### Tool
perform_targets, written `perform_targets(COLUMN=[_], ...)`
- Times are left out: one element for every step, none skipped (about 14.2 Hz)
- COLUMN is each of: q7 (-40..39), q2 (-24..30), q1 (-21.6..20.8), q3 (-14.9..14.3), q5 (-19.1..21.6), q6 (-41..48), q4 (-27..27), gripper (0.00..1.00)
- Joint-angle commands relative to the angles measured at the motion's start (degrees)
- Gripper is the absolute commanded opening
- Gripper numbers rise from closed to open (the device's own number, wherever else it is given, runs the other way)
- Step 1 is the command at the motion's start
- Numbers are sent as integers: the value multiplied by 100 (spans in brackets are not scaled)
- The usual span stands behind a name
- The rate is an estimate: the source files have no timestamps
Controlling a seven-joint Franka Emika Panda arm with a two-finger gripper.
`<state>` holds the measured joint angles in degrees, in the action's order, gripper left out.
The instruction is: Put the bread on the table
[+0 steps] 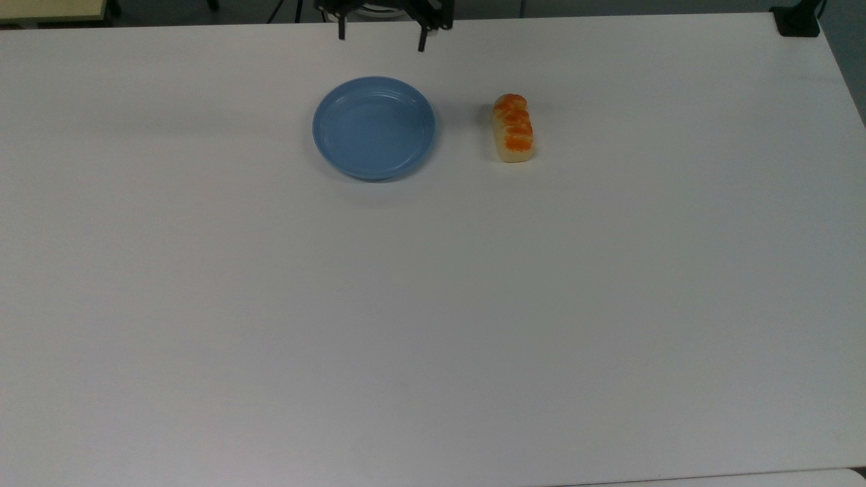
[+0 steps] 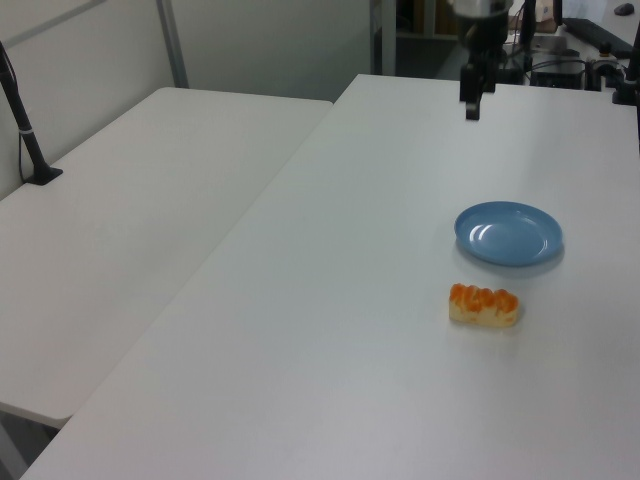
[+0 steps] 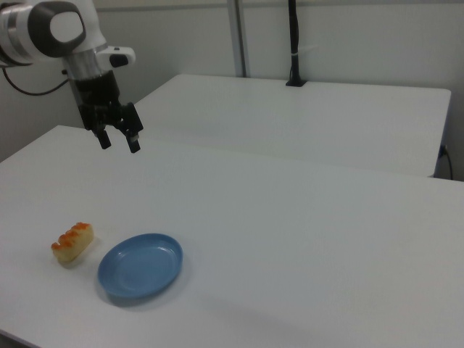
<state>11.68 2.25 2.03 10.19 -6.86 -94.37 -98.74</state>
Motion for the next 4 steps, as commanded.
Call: perform_targets(q7=[-192,-193,-193,-193], q2=[214,240,249,249], q1=[140,166,175,175], q3=[-34,-34,-34,-34], q5=[255,264,273,273], q6=[139,139,147,147], q4=[-5,-5,-5,-5], gripper=[100,100,100,100])
